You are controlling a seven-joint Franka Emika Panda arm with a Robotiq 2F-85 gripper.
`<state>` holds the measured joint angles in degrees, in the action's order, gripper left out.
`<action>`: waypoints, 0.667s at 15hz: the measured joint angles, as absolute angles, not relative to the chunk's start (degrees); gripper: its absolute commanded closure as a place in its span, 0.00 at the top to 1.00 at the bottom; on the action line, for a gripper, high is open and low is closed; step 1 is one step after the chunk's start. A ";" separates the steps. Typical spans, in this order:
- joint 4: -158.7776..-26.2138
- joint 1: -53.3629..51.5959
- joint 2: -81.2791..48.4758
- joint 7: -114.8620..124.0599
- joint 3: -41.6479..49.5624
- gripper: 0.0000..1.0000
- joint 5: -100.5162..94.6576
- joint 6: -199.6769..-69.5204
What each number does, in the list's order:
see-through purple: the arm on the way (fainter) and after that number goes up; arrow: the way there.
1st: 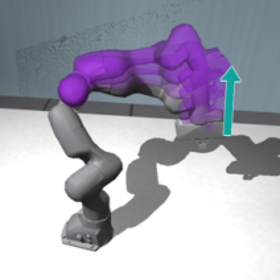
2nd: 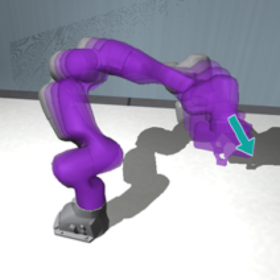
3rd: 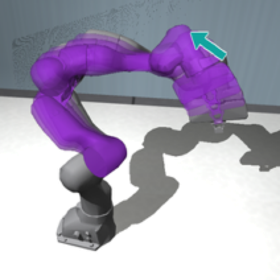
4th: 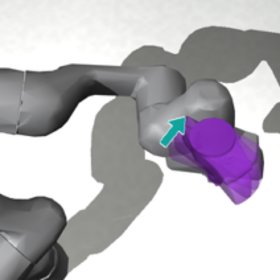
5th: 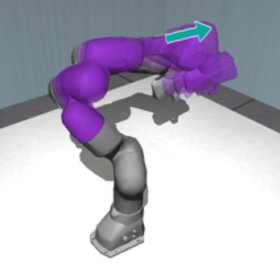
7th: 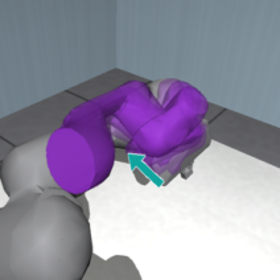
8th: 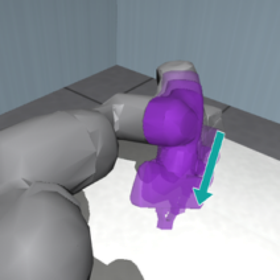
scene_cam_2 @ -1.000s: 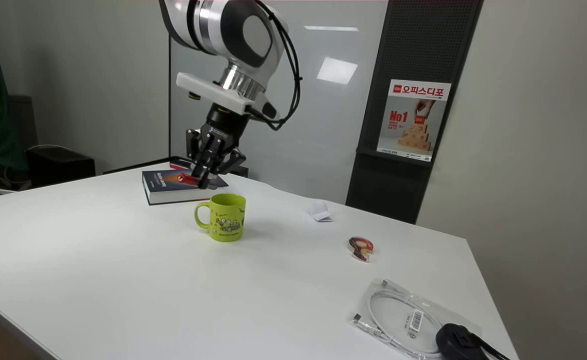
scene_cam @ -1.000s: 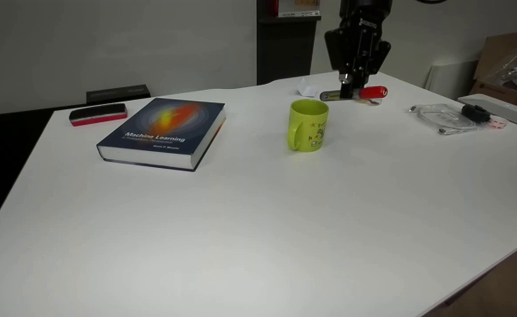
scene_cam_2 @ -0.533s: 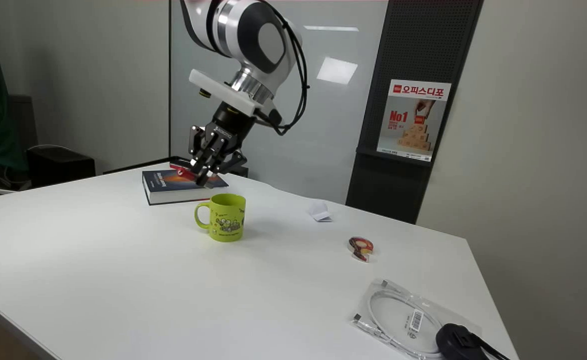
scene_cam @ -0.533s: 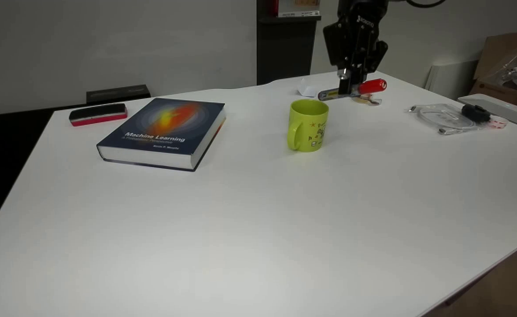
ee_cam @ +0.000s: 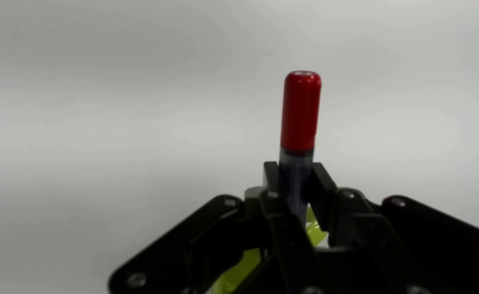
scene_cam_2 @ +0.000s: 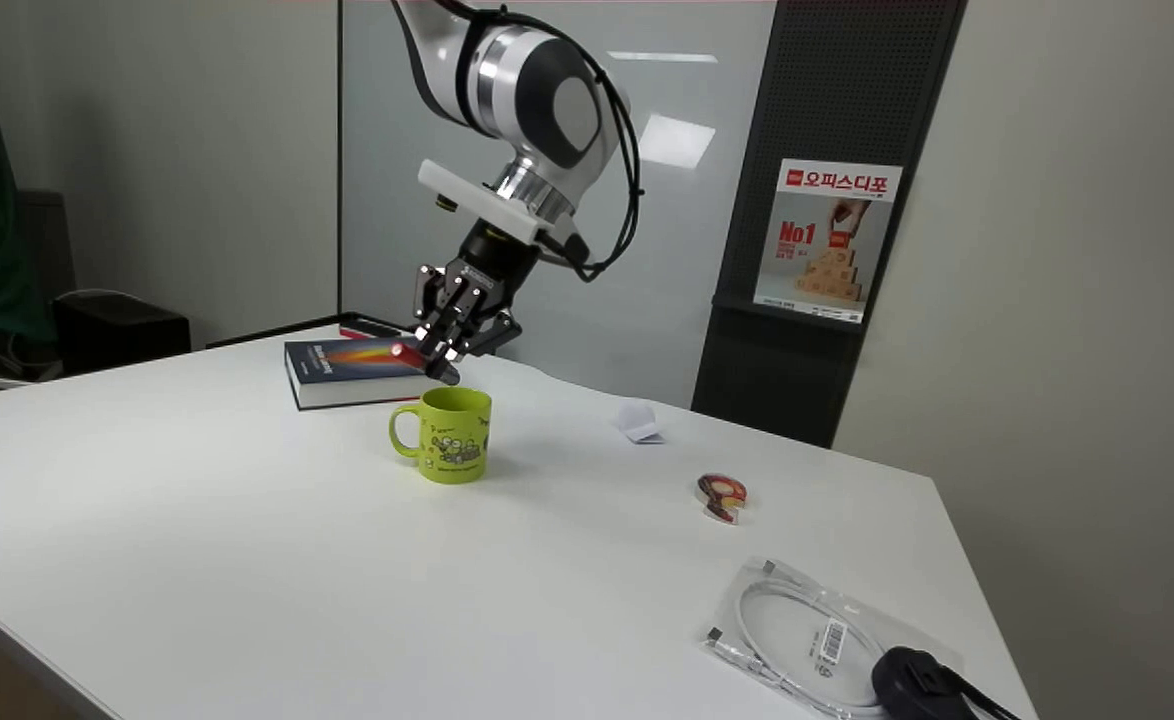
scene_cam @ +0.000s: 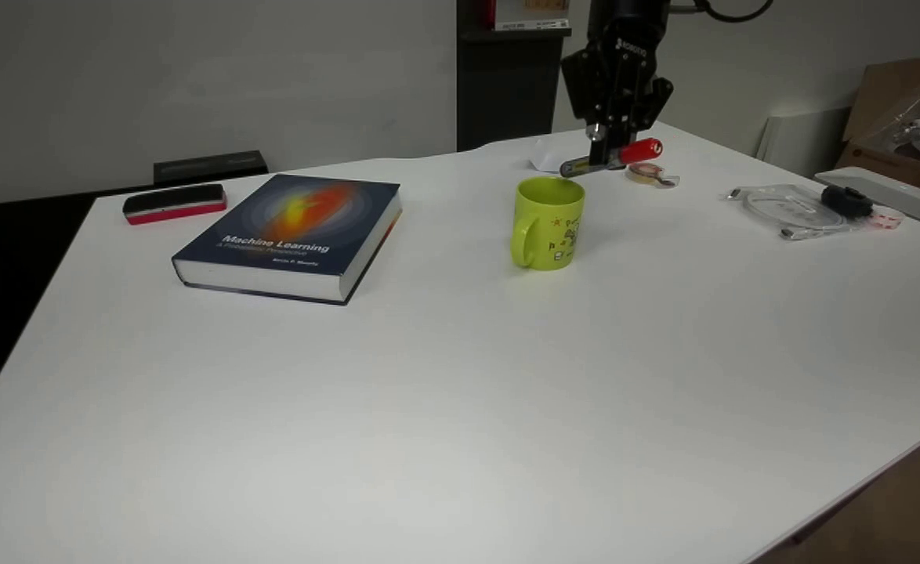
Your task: Put the marker in the yellow mug
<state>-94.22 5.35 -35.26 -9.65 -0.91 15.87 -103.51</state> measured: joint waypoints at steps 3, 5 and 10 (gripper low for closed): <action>-91.32 5.35 -37.67 -9.40 -0.96 0.22 15.93 -102.26; -90.72 5.36 -38.12 -9.33 -0.96 0.05 15.93 -101.96; -90.88 5.35 -38.72 -9.52 -1.09 0.05 15.91 -101.71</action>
<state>-90.88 5.35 -38.72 -9.52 -1.09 15.91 -101.71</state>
